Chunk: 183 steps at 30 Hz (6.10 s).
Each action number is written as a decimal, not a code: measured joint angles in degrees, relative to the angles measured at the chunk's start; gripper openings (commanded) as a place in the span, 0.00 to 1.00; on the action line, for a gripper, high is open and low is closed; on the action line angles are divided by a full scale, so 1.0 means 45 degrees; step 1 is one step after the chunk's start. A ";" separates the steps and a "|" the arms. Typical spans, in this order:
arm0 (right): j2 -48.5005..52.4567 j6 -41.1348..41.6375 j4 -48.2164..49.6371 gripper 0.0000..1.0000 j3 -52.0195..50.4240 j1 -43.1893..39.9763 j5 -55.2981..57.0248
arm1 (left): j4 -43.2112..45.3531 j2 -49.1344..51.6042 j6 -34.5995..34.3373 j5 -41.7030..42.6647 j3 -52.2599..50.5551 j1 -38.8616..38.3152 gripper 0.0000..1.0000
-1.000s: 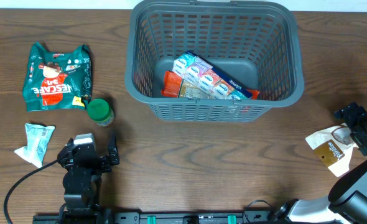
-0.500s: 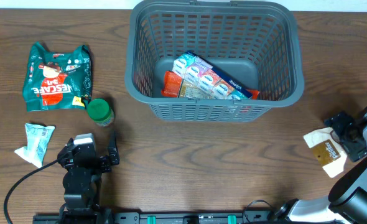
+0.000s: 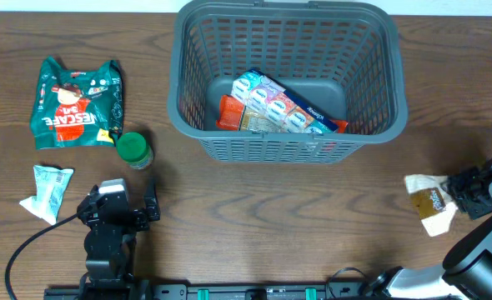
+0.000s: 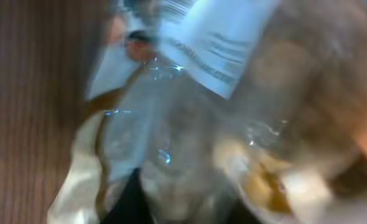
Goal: Pack container
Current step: 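Move the right gripper to the dried-mushroom bag and grasp it, then lift the mushroom bag with the right gripper over the basket, then lower the mushroom bag into the basket and open the right gripper, then withdraw the right gripper and reach the left gripper toward the Nescafe pouch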
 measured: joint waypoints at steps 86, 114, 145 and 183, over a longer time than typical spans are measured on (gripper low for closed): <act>0.1141 -0.4595 -0.6601 0.08 1.2162 1.2400 -0.0287 | 0.0000 0.0000 0.0000 0.0000 0.0000 0.0000 0.99; 0.0194 -0.2914 -0.8466 0.99 1.6776 1.1696 0.1496 | 0.0000 0.0000 0.0000 -0.0005 0.0000 0.0000 0.99; -0.1651 -0.1088 -1.1400 0.99 1.7680 0.9544 0.4002 | -0.0253 0.0534 -0.0442 0.0000 0.1161 0.0000 0.98; -0.1651 -0.1083 -1.1434 0.99 1.7660 0.9544 0.4046 | -0.5047 1.3070 -0.1127 0.0573 1.6296 0.0194 0.99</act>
